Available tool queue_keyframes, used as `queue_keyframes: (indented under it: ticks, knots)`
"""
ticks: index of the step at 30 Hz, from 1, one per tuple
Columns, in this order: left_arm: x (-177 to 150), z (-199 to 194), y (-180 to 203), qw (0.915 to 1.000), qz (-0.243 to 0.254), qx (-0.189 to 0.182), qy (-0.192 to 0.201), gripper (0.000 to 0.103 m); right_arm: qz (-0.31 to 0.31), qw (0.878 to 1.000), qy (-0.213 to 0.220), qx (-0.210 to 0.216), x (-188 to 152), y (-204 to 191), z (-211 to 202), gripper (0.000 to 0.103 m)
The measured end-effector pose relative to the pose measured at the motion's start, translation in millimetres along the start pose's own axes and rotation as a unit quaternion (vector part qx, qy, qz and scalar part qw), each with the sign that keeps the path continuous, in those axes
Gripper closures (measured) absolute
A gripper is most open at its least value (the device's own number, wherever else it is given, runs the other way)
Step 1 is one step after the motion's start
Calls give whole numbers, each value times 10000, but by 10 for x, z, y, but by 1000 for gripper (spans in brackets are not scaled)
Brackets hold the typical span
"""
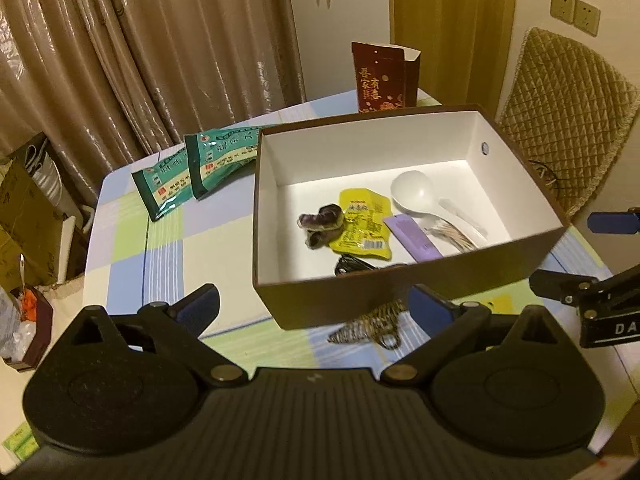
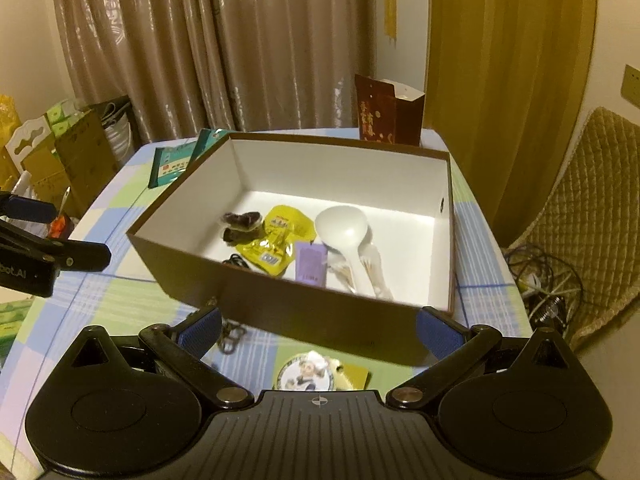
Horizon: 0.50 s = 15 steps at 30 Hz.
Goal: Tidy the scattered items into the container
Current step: 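Withdraw both tools from the box toward the remaining items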
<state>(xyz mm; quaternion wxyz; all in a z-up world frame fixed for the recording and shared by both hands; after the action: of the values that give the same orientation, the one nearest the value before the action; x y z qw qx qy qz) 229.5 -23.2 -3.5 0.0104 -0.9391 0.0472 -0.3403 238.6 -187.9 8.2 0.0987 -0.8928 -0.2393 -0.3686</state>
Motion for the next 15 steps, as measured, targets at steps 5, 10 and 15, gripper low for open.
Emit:
queue_keyframes:
  ticks: [5,10,15]
  knots:
    - [-119,-151,-24,10000,-34,32,87,3,-39,10000,-66,-26,-155,-110,-131,2]
    - [-301,-263,-51,9999,-4,-40,99,3,65,9998,-159,-93,-324,-198,-213,2]
    - [-470,-312,-84,9999,-22,-162,35,3,149,9994,-254,-162,-496,-305,-287,2]
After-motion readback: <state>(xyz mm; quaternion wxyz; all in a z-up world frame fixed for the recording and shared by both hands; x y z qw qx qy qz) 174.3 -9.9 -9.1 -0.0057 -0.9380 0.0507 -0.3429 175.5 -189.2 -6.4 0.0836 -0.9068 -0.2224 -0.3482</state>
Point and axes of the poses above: each gripper's, at about its wrist camera, not at the fingertips, and z roughly the way its jaws point, y to its right, x to its top, the point moved 5 cm from there along z, roughly the way its jaws point, and after that the axes turned 5 degrees about -x, right-handed, at the moved point
